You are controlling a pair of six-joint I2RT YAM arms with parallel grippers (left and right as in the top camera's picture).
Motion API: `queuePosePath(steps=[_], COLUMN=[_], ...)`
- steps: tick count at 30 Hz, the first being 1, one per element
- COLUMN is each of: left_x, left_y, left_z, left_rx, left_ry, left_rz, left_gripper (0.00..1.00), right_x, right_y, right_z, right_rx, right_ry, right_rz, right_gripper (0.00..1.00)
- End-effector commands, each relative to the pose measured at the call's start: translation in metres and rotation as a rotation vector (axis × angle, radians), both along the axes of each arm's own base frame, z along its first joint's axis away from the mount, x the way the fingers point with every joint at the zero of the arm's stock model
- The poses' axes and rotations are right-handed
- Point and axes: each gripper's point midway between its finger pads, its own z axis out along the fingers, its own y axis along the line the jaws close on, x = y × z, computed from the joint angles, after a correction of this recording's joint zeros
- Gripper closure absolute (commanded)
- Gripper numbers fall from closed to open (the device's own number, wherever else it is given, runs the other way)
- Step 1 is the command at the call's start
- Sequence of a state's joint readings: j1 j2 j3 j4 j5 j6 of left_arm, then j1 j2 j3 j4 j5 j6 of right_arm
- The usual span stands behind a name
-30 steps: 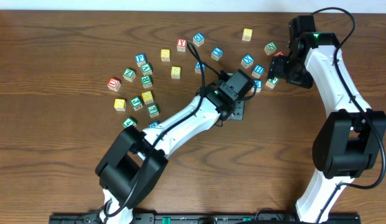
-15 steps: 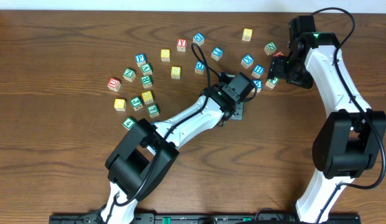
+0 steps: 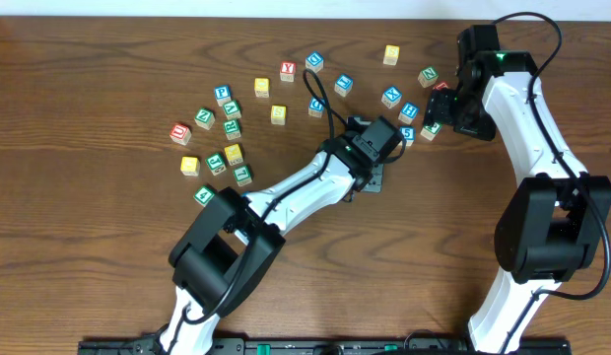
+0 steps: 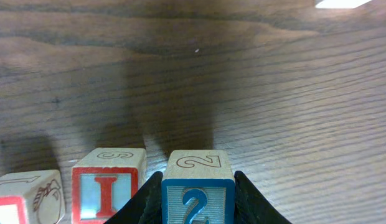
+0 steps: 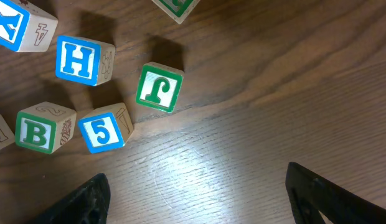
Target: Spell out AI2
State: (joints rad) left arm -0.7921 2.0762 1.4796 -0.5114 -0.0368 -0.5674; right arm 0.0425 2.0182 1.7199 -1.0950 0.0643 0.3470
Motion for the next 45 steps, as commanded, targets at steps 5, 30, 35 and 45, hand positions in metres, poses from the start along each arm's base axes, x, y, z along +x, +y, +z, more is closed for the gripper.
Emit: queuePosePath(steps=[5,30,35,45], left_x=[0.004,0.012,0.003,-0.002], left_y=[0.005,0.061,0.118,0.253], left_z=[-0.012,0.142,0.184,0.193], left_rx=[0.034,-0.089,-0.079,0.023], left_ry=[-0.006,-0.176,-0.197,-0.110], left_rz=[0.000,0.059,0.137,0.421], left_gripper=[0.59,0.51,0.51,0.51], right_x=[0.000,0.001,-0.002,-0.007], right_y=[-0.003,0.012,0.042,0.131], right_z=[0.011,0.011,0.012,0.016], right_rx=[-0.013,0.052,0.155,0.177], right_ry=[-0.026,-0.027,-0.024,-0.062], right_rz=[0.007,0.059,0.118,0.298], right_gripper=[0.15,0.24,0.34,0.51])
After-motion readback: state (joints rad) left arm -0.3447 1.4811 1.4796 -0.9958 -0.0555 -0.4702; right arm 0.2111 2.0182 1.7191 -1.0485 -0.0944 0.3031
